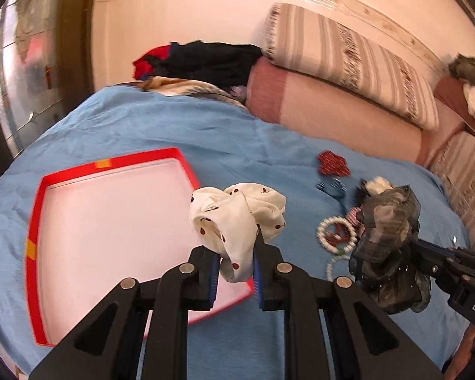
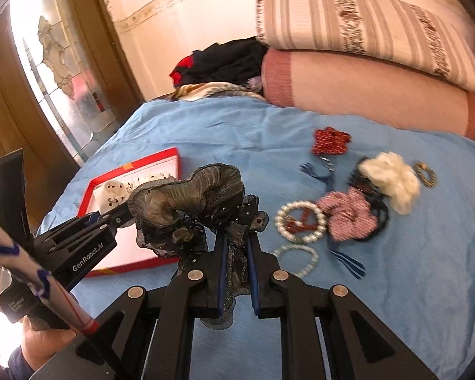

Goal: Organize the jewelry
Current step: 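Carry both held scrunchies over the red-rimmed tray with both tools, then open both tools to drop the scrunchies into the tray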

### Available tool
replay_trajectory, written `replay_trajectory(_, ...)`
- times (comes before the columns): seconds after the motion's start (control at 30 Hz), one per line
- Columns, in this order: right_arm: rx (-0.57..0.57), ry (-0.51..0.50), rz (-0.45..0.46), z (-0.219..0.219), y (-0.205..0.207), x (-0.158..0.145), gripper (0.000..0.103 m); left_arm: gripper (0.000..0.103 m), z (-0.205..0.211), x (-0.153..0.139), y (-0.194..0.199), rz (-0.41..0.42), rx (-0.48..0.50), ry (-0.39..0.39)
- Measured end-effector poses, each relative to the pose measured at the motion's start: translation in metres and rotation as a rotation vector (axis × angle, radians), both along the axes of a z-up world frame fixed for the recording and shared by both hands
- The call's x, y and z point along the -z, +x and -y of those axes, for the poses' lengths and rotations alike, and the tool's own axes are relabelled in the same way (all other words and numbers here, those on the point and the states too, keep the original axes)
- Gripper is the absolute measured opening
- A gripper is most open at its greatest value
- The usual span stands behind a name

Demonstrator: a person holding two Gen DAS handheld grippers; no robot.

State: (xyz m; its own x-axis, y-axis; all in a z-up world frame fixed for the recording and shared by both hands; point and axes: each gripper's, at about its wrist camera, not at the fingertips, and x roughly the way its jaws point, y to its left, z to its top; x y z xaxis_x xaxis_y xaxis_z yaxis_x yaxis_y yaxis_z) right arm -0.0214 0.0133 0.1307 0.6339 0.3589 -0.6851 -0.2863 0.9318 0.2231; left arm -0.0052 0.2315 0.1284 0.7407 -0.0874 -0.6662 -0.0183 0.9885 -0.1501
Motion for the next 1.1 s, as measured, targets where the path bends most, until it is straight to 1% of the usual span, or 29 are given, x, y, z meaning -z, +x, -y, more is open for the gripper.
replay_trajectory(0.1,-0.034,-0.009,0.002,-0.023,0.010,-0.004,0.013,0.017,-0.025,0.002,0.002,-0.008,-0.048,-0.014)
replay_trajectory(0.2,-0.079,-0.004,-0.010,-0.051,0.024,-0.007,0.013,0.017,-0.051,0.006,0.007,-0.018,-0.116,0.015)
replay_trajectory(0.3,-0.124,-0.011,-0.013,-0.084,0.038,-0.009,0.013,0.017,-0.085,0.013,0.015,-0.049,-0.184,-0.012)
replay_trajectory(0.33,-0.137,-0.014,-0.019,-0.097,0.045,-0.008,0.013,0.017,-0.098,0.017,0.018,-0.061,-0.219,-0.013)
replay_trajectory(0.4,-0.159,-0.012,-0.038,-0.119,0.055,-0.004,0.013,0.017,-0.116,0.021,0.022,-0.074,-0.251,-0.018)
replay_trajectory(0.47,-0.175,-0.025,-0.053,-0.139,0.065,0.001,0.013,0.017,-0.132,0.025,0.025,-0.082,-0.296,-0.006)
replay_trajectory(0.57,-0.199,-0.047,-0.068,-0.169,0.083,0.010,0.013,0.017,-0.156,0.033,0.031,-0.108,-0.335,-0.028)
replay_trajectory(0.67,-0.214,-0.067,-0.089,-0.194,0.104,0.022,0.013,0.017,-0.176,0.041,0.039,-0.129,-0.370,-0.037)
replay_trajectory(0.73,-0.216,-0.084,-0.111,-0.207,0.116,0.031,0.013,0.017,-0.192,0.046,0.045,-0.144,-0.389,-0.065)
replay_trajectory(0.8,-0.217,-0.094,-0.138,-0.221,0.130,0.041,0.013,0.017,-0.202,0.051,0.050,-0.159,-0.407,-0.060)
replay_trajectory(0.87,-0.217,-0.103,-0.156,-0.232,0.141,0.050,0.013,0.017,-0.209,0.056,0.054,-0.173,-0.413,-0.082)
replay_trajectory(0.93,-0.213,-0.109,-0.165,-0.238,0.148,0.055,0.013,0.017,-0.213,0.060,0.056,-0.184,-0.415,-0.089)
replay_trajectory(1.1,-0.205,-0.122,-0.182,-0.250,0.166,0.066,0.015,0.018,-0.209,0.068,0.066,-0.205,-0.406,-0.077)
